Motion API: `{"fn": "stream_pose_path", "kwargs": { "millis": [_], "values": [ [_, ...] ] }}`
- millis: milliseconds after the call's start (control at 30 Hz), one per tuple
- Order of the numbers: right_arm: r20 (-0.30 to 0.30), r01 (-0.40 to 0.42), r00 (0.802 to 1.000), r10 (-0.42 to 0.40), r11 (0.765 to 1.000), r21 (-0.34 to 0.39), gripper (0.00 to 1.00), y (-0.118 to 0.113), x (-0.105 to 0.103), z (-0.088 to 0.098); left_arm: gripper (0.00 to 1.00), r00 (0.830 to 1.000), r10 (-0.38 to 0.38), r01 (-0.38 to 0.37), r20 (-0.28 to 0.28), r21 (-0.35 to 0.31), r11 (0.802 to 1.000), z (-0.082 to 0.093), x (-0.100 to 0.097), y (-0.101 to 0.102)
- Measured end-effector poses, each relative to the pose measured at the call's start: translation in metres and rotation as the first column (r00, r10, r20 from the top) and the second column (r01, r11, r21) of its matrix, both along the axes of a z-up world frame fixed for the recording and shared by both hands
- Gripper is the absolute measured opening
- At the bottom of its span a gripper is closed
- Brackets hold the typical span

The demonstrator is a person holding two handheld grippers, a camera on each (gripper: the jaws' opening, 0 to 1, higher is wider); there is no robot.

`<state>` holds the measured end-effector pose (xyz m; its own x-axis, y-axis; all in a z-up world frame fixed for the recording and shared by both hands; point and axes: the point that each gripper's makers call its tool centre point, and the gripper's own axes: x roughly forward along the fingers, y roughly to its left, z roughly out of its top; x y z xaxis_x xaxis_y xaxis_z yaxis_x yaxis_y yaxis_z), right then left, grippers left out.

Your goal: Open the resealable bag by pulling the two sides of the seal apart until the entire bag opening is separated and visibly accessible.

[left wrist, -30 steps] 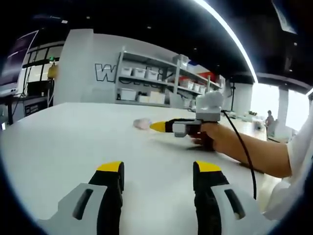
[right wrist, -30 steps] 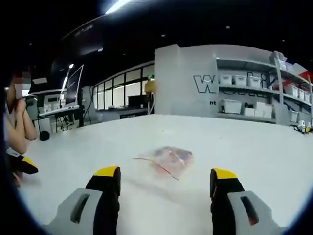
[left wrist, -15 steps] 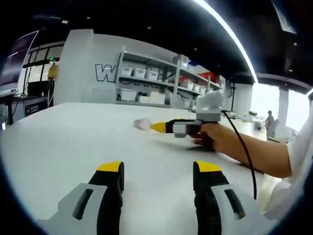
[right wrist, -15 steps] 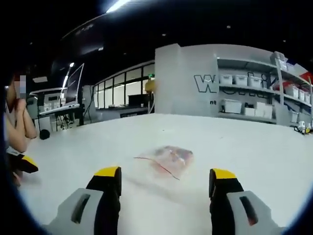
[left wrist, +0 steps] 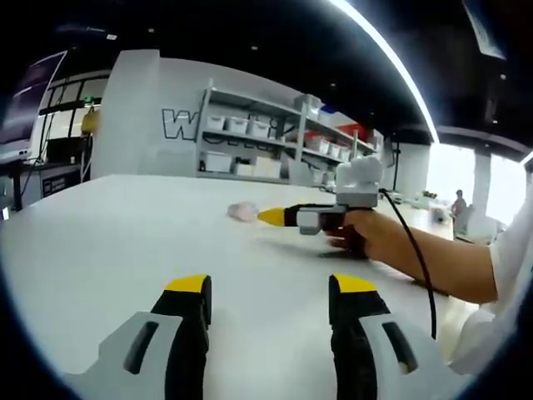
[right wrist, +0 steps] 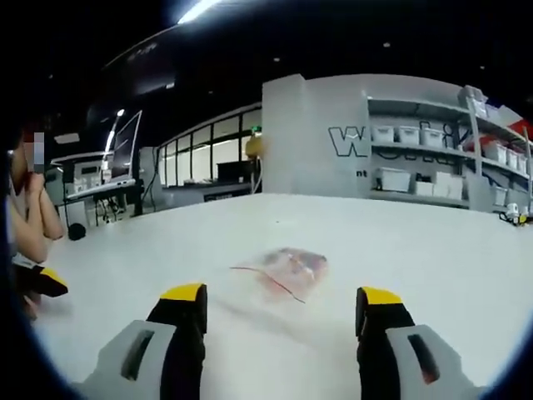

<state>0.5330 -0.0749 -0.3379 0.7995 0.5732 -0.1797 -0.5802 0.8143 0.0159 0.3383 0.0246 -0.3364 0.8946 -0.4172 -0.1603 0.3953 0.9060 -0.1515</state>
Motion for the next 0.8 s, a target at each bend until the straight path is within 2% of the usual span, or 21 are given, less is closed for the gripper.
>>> {"fn": "stream_pose_path", "kwargs": {
  "millis": [167,800],
  "values": [
    [0.004,0.007,1.0,-0.007,1.0,-0.003,0.77,-0.0017,-0.0009,0.0006,0.57,1.0,0.001,-0.001,0.002,-0.003,1.0,0.0004,0.0001,0.0008],
    [-0.004,0.004,1.0,-0.004,1.0,0.004,0.74,-0.0031,-0.0046,0.0012,0.57,1.0,0.002,-0.002,0.002,0.0,1.0,-0.0001,-0.0003,0.0012]
  ]
}}
